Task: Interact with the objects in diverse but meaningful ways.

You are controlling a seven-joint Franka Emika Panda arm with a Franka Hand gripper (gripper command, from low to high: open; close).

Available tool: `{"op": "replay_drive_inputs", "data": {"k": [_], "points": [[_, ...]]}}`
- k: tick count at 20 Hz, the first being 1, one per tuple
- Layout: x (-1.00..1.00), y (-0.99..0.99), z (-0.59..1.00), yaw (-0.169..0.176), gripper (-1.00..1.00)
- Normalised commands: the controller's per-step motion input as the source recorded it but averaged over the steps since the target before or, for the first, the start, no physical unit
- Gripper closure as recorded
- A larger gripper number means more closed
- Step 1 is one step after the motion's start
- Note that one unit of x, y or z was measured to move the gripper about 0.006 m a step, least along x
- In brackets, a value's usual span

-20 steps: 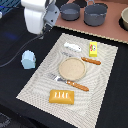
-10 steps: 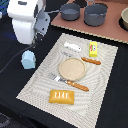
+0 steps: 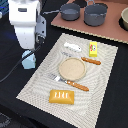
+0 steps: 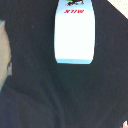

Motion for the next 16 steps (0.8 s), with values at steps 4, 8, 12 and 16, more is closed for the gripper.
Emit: {"op": "replay_drive_inputs", "data": {"k": [4, 8, 12, 16], "points": [[-0.12, -0.25, -0.34, 0.0, -1.0], [-0.26, -0.19, -0.42, 0.0, -1.0], [-0.38, 0.0, -0.32, 0.018, -1.0], [-0.42, 0.08, -0.14, 0.039, -1.0]]}}
